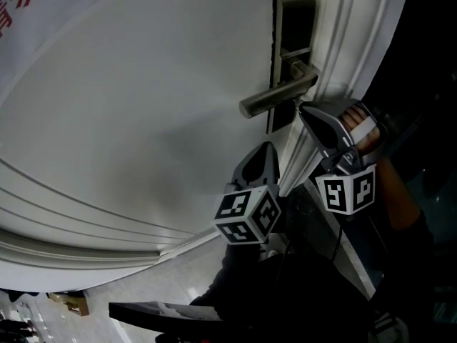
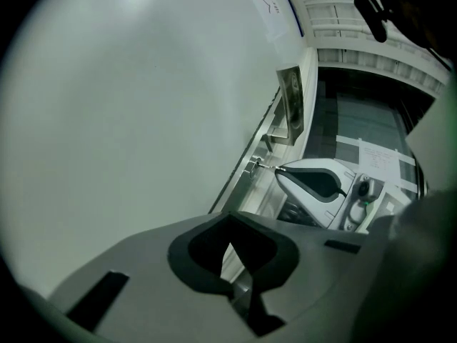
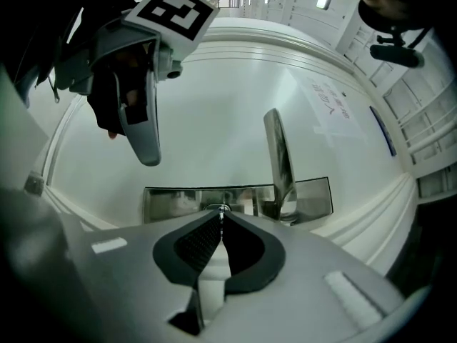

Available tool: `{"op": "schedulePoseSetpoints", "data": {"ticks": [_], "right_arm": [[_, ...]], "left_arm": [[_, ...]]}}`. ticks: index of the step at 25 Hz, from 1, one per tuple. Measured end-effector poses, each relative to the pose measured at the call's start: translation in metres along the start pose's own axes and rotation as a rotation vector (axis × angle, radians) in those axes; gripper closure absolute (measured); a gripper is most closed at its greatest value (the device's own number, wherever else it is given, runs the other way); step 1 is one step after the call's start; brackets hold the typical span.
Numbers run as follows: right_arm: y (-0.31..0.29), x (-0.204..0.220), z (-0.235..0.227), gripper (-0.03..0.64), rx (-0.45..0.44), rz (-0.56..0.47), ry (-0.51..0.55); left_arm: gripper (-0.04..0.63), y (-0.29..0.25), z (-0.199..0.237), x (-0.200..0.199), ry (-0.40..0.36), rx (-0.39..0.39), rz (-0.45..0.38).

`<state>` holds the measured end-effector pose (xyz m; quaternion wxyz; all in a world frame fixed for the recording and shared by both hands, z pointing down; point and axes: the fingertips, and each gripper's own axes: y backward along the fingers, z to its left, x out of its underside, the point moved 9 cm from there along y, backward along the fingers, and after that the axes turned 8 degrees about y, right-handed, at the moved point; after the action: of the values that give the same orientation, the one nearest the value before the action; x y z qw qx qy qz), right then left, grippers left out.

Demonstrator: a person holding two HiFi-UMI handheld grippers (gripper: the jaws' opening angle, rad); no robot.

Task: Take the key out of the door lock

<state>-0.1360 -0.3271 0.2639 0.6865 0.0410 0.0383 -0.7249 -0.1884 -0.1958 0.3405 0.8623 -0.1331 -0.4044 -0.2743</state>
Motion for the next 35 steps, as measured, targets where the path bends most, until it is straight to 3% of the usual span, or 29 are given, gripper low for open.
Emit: {"op": "schedulePoseSetpoints", "data": {"ticks": [35], "right_arm": [[0.0041,-0.0044,0.0017,0.606,-0.002,0.029,0.037]], "left_arm": [[0.595,0.0054,-0.0079,0.0004,0.003,0.020,0.003]]}}
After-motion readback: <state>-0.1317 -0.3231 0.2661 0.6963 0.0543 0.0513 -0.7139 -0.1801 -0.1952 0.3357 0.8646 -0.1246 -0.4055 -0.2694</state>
